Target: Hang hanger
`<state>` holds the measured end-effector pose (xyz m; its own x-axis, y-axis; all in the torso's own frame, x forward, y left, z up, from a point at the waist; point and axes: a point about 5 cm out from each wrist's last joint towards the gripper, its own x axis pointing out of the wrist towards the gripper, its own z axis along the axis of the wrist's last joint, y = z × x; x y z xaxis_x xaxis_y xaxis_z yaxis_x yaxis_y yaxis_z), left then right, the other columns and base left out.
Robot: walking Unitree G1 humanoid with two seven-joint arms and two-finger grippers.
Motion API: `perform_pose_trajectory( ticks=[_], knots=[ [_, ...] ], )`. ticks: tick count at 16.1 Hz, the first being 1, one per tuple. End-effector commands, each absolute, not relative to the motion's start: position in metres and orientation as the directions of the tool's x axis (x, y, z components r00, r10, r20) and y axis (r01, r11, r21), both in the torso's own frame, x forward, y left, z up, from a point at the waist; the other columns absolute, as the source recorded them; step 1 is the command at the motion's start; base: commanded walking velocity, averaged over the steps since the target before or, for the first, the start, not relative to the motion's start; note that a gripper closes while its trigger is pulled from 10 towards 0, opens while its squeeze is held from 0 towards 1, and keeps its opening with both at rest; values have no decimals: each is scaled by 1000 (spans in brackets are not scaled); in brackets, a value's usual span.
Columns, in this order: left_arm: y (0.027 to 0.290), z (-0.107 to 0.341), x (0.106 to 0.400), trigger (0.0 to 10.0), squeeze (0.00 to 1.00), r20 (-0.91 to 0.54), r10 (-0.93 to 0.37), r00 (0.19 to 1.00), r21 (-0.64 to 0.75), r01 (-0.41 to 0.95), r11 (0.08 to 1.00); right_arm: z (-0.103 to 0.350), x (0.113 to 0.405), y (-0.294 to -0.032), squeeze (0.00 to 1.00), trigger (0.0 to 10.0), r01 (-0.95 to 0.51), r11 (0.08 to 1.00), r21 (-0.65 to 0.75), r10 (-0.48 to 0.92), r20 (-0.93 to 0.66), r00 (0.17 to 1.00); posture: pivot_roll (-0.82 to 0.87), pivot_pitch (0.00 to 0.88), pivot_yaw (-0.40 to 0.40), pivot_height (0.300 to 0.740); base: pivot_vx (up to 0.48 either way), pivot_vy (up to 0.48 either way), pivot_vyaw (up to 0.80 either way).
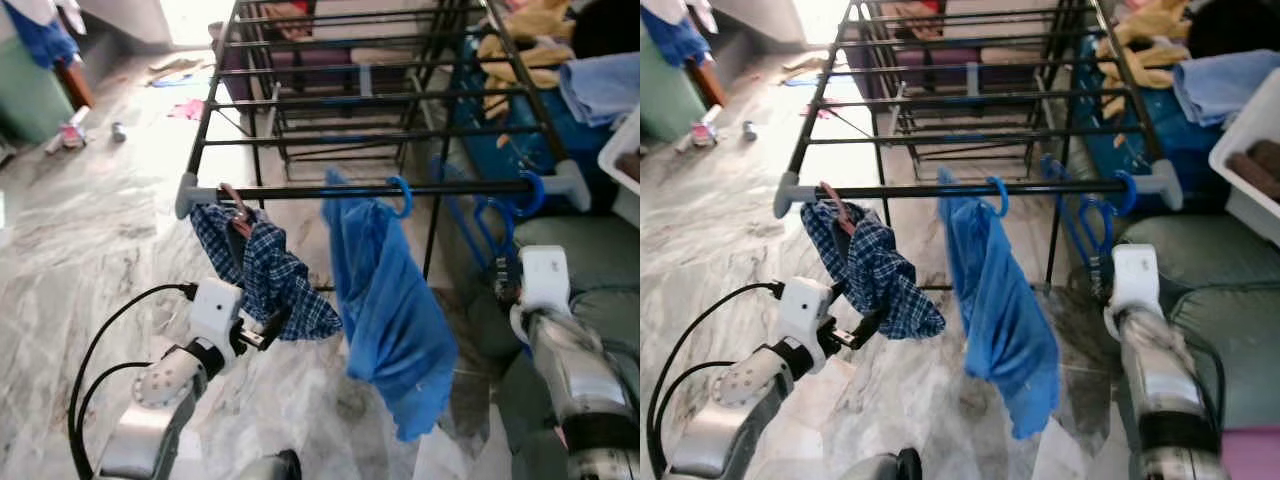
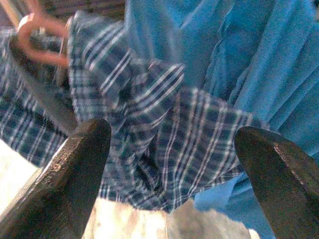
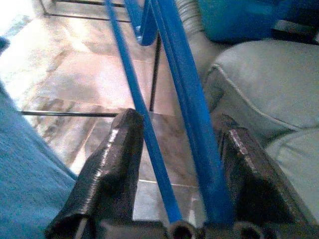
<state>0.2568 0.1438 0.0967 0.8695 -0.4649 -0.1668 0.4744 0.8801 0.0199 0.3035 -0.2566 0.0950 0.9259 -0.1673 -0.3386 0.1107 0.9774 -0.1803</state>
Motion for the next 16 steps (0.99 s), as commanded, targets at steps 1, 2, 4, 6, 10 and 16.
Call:
perform_pose_trajectory(
  ticks=[1, 2, 4, 6, 10, 16],
  knots=[
    [144, 100, 256, 10000, 0, -153, -457, 876, 44, 468, 882, 108, 304, -253, 1000, 10000, 102, 974, -203, -157, -274, 949, 2, 87, 42, 740, 0, 0, 0],
    [142, 100, 255, 10000, 0, -129, -436, 891, 47, 444, 895, 108, 285, -253, 1000, 10000, 133, 970, -203, -182, -244, 953, -10, 77, 43, 740, 0, 0, 0],
    [144, 97, 256, 10000, 0, -118, -347, 930, 15, 351, 936, 105, 261, -260, 1000, 10000, 185, 959, -214, -232, -221, 947, -18, 72, 40, 740, 0, 0, 0],
    [145, 95, 253, 10000, 0, -116, -316, 942, 13, 319, 948, 105, 246, -267, 1000, 10000, 233, 948, -217, -277, -202, 939, -27, 74, 40, 740, 0, 0, 0],
    [143, 94, 253, 10000, 0, -113, -317, 942, 15, 321, 947, 112, 234, -263, 1000, 10000, 256, 938, -233, -296, -156, 943, -44, 78, 45, 740, 0, 0, 0],
    [129, 95, 268, 10000, 0, -92, -339, 936, 8, 341, 940, 126, 231, -243, 1000, 10000, 239, 948, -208, -262, -91, 961, -76, 80, 40, 740, 0, 0, 0]
  ],
)
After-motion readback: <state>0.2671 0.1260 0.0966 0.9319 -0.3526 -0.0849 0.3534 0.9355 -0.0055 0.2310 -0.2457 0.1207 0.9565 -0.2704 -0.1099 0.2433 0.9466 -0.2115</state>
